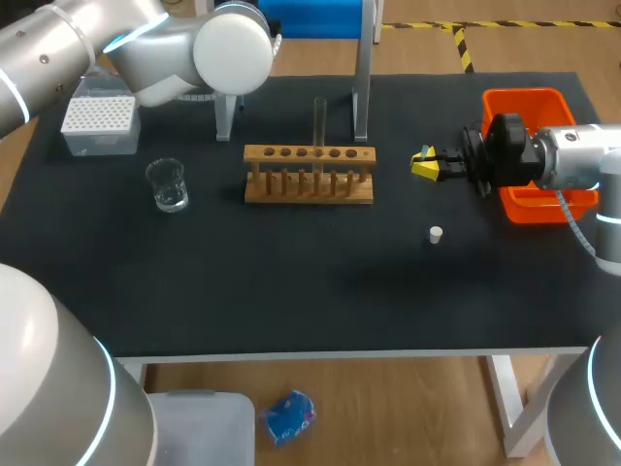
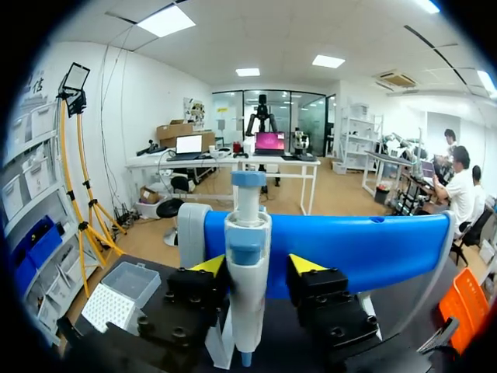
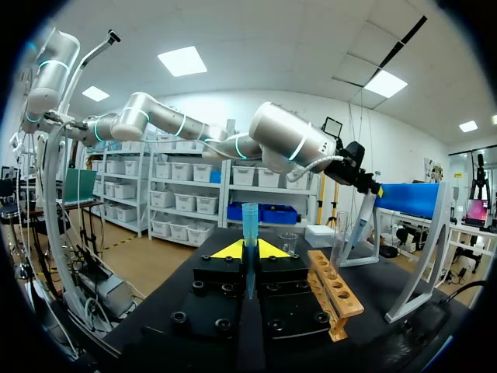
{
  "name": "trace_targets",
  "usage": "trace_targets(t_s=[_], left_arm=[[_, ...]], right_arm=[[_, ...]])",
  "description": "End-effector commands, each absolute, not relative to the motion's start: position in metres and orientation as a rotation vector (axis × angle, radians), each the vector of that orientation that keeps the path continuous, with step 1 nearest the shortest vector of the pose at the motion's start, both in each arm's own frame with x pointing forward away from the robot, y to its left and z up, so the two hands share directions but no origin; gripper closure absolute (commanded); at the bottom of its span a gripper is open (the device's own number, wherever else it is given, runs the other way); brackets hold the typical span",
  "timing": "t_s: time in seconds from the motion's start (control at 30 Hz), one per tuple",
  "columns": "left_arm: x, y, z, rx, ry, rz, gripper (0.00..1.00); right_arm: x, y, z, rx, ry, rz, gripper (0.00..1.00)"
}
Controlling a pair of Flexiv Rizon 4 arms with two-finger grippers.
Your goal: Invert the test tube, pick up the pipette, mount the tip to pipette, aspirate from beaker and dispense into the tube, eject the tip, return the pipette, and cap with the stopper.
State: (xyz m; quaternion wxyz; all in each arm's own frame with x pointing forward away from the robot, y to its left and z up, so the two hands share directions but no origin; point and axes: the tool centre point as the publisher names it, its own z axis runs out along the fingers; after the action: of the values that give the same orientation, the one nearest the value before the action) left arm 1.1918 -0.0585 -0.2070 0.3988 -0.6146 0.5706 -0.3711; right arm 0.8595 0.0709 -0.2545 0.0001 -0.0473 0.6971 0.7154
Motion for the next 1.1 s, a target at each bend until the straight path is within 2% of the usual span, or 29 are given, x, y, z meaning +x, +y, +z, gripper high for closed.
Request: trace_targets(t_s=[0.03,0.53,1.1], left_arm=[[1.193,-0.059,-0.206,-1.56,1.444,-0.936,1.0],[1.193,-0.06,-0.198,-1.551,1.453,-0.924,1.0],[1.198,-0.059,-0.144,-1.465,1.406,-0.92,1.0]], right_arm=[[0.859,0.071,-0.255,-0.15,2.19,2.247,1.0],[0.859,0.071,-0.255,-0.15,2.19,2.247,1.0],[0.859,0.071,-0.255,-0.15,2.19,2.247,1.0]])
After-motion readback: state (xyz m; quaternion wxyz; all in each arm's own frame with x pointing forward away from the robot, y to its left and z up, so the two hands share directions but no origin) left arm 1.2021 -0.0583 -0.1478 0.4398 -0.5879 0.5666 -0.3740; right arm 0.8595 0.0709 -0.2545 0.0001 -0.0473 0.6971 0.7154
